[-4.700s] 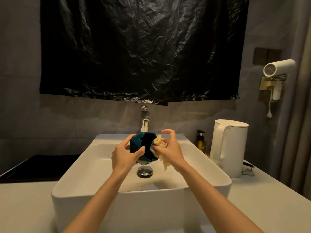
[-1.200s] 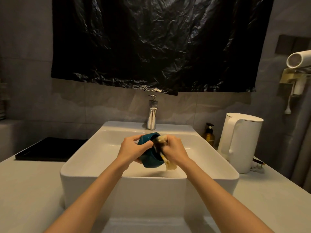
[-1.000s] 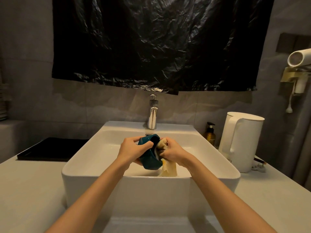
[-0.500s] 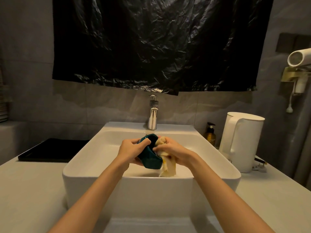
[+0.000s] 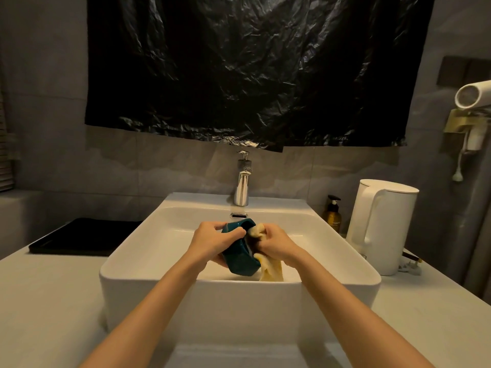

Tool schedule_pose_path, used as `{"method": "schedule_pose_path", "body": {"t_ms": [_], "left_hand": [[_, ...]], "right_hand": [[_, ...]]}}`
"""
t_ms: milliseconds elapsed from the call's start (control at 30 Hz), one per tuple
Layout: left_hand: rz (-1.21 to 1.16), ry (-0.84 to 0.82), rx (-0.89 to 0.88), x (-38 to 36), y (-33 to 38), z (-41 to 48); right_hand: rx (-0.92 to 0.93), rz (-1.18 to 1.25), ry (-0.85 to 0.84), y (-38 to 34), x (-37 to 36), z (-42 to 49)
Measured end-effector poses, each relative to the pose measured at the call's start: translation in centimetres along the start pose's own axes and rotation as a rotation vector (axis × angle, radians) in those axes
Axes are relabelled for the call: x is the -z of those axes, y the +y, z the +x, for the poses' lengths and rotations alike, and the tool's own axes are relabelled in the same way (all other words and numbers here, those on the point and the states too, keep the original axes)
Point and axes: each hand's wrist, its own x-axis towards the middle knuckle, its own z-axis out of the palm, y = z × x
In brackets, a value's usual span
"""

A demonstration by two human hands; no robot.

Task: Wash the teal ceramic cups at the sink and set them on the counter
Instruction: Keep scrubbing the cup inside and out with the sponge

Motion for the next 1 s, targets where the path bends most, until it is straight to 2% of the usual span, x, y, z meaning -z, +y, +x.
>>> {"method": "schedule_pose_path", "body": {"t_ms": [133,267,367,533,600,833,1000], "left_hand": [[0.02,-0.009,0.006,0.3,0.1,0.0],[0.049,0.001,0.014,0.3,0.0,-0.2],[0.049,-0.003,0.024,0.2,0.1,-0.3],[0.0,0.005,0.043,0.4,0.3,-0.4],[0.001,0.005,0.043,0.3,0.3,-0.4],[0.02,0.007,0.054,0.2,0.3,-0.5],[0.032,-0.008,0.049,-0.1,0.3,-0.3]], "right_hand": [[0.045,-0.083,0.058,0.0,-0.1,-0.1],[-0.051,-0.015,-0.196,-0.3,0.1,-0.4],[-0.082,-0.039,-0.189,-0.7,0.2,-0.4],[-0.14,0.356,-0.335,-1.4,1.1,-0.7],[-0.141,0.355,-0.282,-1.4,1.1,-0.6],[-0.027,0.076,-0.133,-1.0,0.3,-0.7],[-0.02,0.017,0.005,-0.2,-0.3,0.2]]}}
